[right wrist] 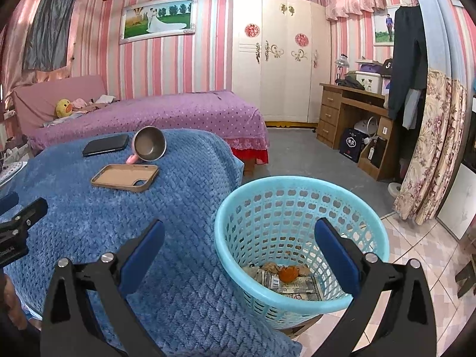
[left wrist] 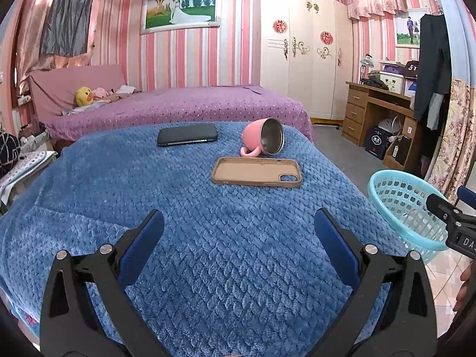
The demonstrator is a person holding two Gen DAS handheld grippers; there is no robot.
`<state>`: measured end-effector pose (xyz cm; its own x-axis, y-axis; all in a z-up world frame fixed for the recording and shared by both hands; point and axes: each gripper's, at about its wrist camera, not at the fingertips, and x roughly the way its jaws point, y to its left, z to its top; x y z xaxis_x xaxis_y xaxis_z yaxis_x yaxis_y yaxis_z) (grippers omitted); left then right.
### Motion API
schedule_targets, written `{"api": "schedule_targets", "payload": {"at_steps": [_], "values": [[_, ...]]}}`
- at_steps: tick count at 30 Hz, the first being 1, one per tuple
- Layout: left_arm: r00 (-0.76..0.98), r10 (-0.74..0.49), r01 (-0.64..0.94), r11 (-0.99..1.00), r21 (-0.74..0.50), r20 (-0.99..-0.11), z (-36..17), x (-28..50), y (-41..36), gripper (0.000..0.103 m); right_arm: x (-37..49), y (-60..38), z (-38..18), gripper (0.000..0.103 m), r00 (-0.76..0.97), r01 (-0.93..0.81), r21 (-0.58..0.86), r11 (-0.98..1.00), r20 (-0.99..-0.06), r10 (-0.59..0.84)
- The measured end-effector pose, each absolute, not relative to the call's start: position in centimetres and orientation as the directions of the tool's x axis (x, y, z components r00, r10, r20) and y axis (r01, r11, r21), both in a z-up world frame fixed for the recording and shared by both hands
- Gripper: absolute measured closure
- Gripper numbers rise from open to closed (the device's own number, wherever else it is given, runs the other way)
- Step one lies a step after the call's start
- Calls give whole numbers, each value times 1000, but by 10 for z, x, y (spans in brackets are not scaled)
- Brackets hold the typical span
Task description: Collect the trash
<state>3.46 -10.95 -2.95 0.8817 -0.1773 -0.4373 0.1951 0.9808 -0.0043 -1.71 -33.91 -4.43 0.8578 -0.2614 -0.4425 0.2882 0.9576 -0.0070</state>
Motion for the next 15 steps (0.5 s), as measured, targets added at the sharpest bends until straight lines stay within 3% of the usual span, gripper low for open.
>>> {"api": "schedule_targets", "payload": {"at_steps": [15], "values": [[889, -184, 215, 976, 27, -419, -31, 30, -120, 5, -23, -331, -39, 5, 859, 292, -20, 956, -434, -272]]}}
